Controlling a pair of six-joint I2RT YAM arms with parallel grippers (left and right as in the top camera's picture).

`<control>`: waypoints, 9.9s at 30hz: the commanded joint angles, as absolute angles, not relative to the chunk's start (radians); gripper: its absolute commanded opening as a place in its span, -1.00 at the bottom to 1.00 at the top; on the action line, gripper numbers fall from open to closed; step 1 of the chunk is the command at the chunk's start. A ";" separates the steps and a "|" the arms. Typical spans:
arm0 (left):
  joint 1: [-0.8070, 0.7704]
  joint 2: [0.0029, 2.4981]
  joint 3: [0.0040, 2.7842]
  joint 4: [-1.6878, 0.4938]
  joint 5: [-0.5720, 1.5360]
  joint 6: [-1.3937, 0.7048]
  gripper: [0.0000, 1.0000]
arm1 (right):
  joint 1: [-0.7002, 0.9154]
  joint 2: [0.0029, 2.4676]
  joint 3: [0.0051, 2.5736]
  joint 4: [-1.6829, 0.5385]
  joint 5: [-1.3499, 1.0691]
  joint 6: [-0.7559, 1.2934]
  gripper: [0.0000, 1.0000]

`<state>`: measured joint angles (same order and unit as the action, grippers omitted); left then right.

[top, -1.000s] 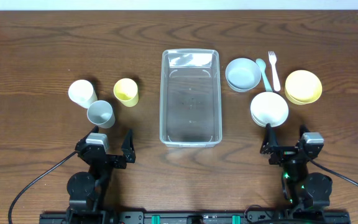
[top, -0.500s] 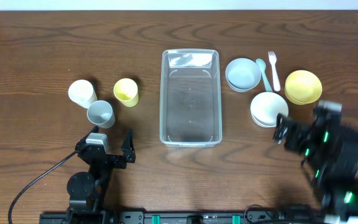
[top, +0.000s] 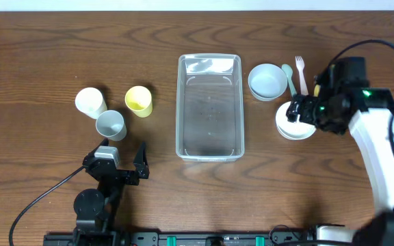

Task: Pack container
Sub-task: 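Move the right gripper to the white bowl and grasp its rim, then lift the white bowl with the right gripper over the clear container, then lower the white bowl into the container and open the right gripper, then move the right gripper to the yellow bowl and grasp its rim, then lift the yellow bowl with the right gripper over the container, then lower the yellow bowl into the white bowl and release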

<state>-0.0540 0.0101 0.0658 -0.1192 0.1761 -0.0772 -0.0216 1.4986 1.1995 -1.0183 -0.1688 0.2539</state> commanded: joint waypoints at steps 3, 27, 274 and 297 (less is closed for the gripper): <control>-0.052 0.004 0.037 -0.129 0.170 -0.064 0.96 | -0.038 1.601 1.200 -1.048 -0.052 0.590 0.88; -0.052 0.004 0.037 -0.129 0.170 -0.064 0.96 | -0.026 1.704 0.927 -0.605 0.090 0.755 0.30; -0.052 0.004 0.037 -0.129 0.170 -0.064 0.96 | 0.448 1.964 1.562 -0.666 -0.093 0.500 -0.61; -0.052 0.004 0.037 -0.129 0.170 -0.064 0.96 | 0.305 1.798 1.870 -1.050 0.023 0.440 -0.32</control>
<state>-0.0540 0.0101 0.0658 -0.1192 0.1764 -0.0772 0.3817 1.8687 1.8282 -1.0218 -0.0532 0.4549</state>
